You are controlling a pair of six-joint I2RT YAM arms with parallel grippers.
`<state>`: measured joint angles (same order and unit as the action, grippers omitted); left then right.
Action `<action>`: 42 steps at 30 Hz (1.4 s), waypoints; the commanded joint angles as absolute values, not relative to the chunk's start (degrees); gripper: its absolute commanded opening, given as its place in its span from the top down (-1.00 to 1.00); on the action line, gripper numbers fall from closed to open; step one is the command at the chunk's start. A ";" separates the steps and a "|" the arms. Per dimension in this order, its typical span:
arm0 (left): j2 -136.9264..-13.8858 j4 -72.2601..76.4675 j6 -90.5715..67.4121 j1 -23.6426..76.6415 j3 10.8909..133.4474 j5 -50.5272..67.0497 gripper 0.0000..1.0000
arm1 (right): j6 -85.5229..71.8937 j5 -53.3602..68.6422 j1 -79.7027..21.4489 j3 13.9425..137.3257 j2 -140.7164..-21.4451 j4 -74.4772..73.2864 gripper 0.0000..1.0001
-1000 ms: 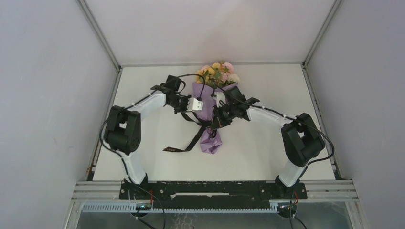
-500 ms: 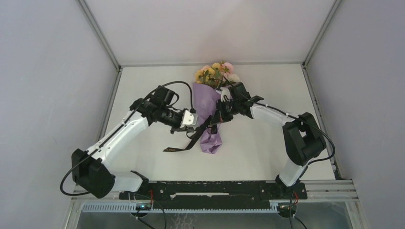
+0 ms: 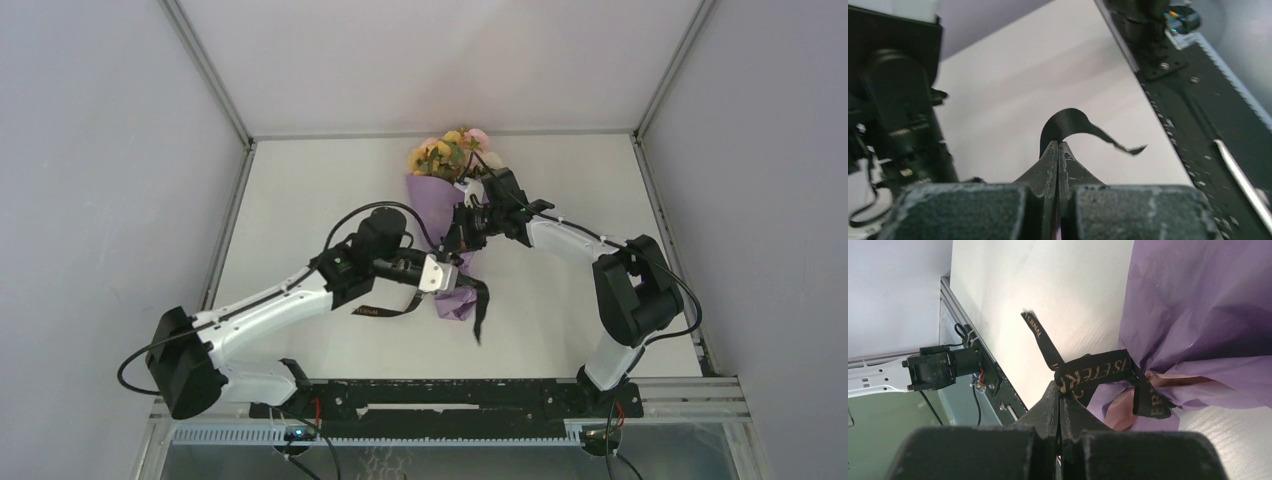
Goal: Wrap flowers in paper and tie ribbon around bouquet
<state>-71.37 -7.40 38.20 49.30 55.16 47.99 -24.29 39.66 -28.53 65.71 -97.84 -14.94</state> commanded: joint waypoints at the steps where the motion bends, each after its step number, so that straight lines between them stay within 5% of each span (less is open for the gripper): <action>1: -75.12 15.48 32.98 50.66 54.48 44.14 1.00 | -25.71 40.54 -28.65 65.84 -97.28 -12.56 1.00; 14: -81.98 6.58 45.36 52.56 52.80 50.21 0.99 | -27.80 39.62 -29.24 65.84 -95.82 -12.37 1.00; 15: -82.15 5.66 46.82 52.48 52.71 49.55 0.90 | -27.90 39.37 -29.42 65.83 -95.77 -12.57 1.00; 18: -81.16 4.83 47.12 51.80 52.91 48.85 0.01 | -29.25 38.23 -29.83 65.84 -95.39 -13.28 1.00; 21: -77.90 4.06 46.03 50.64 52.60 47.26 -0.40 | -30.92 36.30 -30.02 65.83 -94.94 -13.73 1.00; 26: -69.59 1.19 37.62 47.10 50.37 43.41 -0.41 | -33.32 33.74 -30.65 65.83 -93.91 -12.85 1.00; 31: -62.37 2.70 14.57 41.53 45.27 27.23 -0.06 | -36.28 32.21 -31.39 65.84 -93.38 -10.68 1.00; 33: -62.16 4.02 7.45 39.60 41.25 14.20 -0.25 | -39.05 31.44 -32.40 65.83 -93.53 -8.24 1.00; 42: -66.52 12.61 1.06 37.94 36.31 8.79 -0.50 | -41.70 29.57 -34.50 65.84 -94.67 -6.27 1.00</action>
<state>-65.19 4.12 6.15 38.57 37.17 14.41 -39.48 30.44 -33.74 65.67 -96.12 -10.13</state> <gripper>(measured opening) 0.757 0.007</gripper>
